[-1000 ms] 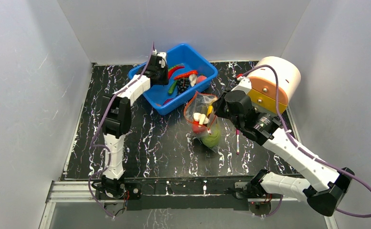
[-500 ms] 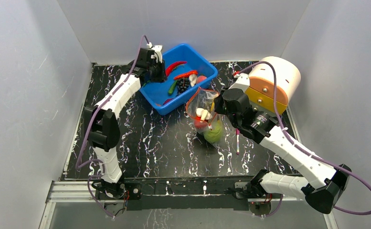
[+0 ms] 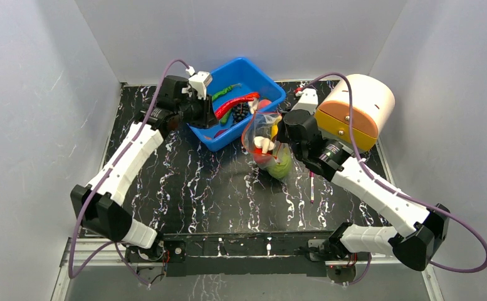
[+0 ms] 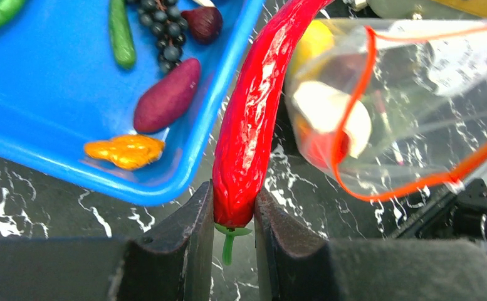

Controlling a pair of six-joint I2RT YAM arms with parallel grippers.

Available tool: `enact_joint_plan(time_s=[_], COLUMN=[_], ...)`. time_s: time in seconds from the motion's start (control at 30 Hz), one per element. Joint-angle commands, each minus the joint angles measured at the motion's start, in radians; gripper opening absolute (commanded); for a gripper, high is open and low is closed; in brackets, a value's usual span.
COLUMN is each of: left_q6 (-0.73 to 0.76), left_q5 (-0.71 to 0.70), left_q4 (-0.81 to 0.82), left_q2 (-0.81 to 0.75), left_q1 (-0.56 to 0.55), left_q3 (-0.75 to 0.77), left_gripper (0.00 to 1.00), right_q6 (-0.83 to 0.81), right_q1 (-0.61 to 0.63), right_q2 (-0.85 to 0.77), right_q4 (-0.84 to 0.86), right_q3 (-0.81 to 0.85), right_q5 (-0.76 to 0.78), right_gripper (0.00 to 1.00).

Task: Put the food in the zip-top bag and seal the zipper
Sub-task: Place the fake vegetable in the zipper food storage bag.

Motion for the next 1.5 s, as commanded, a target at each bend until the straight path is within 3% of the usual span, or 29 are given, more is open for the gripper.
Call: enact_joint_plan(time_s=[0.0, 0.43, 0.87, 1.47], left_q6=[-0.011, -0.003, 0.007, -0.069], left_q5=[0.079, 0.126, 0.057, -0.025], left_q4=[-0.046, -0.146, -0.217, -0.293], left_q2=[-0.089, -0.163, -0.12, 0.16], left_q1=[-0.017, -0.103, -0.155, -0.271], left_q3=[-0.055, -0.069, -0.012, 0.246], left_gripper=[0.1, 0.1, 0.1, 0.15], right_q6=[-0.021, -0.016, -0.06, 0.1], right_q1=[-0.005, -0.005, -0.006, -0.005], right_q2=[0.015, 0.074, 0.1, 0.105], right_q4=[0.09, 0.046, 0.07, 0.162], right_q3=[0.08, 0.14, 0.149, 0.102], right_q5=[0.046, 0.063, 0.062, -0.266], right_gripper=[0.0, 0.0, 0.0, 0.0])
